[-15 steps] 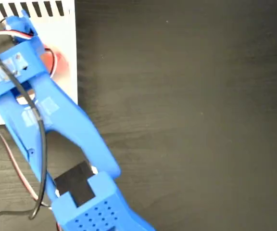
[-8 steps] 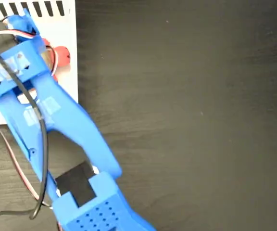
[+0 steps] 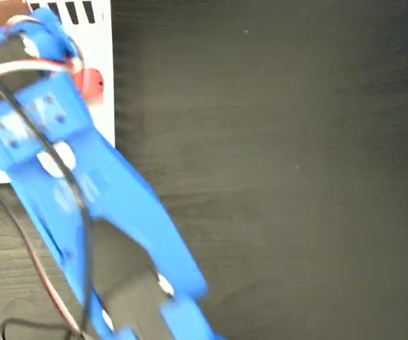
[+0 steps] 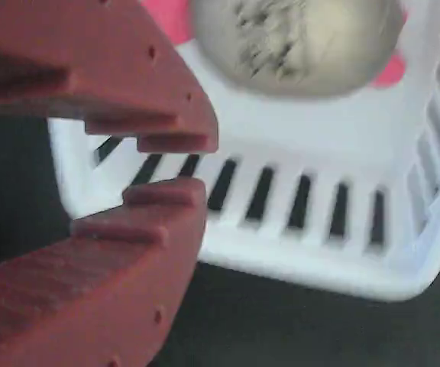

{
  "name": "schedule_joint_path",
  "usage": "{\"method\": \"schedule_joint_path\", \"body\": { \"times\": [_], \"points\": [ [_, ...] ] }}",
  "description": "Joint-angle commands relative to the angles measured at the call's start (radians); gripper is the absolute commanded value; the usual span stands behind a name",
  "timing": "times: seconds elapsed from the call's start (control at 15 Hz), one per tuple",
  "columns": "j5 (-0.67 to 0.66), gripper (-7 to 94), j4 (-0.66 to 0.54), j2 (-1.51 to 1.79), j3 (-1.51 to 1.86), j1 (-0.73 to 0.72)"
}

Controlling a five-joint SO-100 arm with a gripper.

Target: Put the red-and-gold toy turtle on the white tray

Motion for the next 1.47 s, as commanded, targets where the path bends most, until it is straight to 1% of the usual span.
{"method": "schedule_joint_path", "body": {
  "times": [0.0,0.13,0.2,0.4,0.53,0.67,0.87,1.0,1.13,1.2,1.27,1.4],
  "points": [
    [-0.038,0,-0.235,0.362,0.275,0.074],
    [-0.098,0,-0.367,0.611,0.548,0.175],
    [-0.123,0,-0.394,0.716,0.661,0.225],
    [-0.127,0,-0.391,0.983,0.983,0.324],
    [-0.092,0,-0.365,1.193,1.227,0.311],
    [-0.057,0,-0.299,1.385,1.416,0.273],
    [-0.069,0,-0.212,1.601,1.597,0.252],
    [-0.074,0,-0.149,1.730,1.686,0.261],
    [-0.067,0,-0.081,1.767,1.706,0.267],
    [-0.081,0,-0.048,1.790,1.726,0.267],
    [-0.138,0,-0.034,1.825,1.767,0.276],
    [-0.104,0,0.015,1.856,1.784,0.313]
  ]
}}
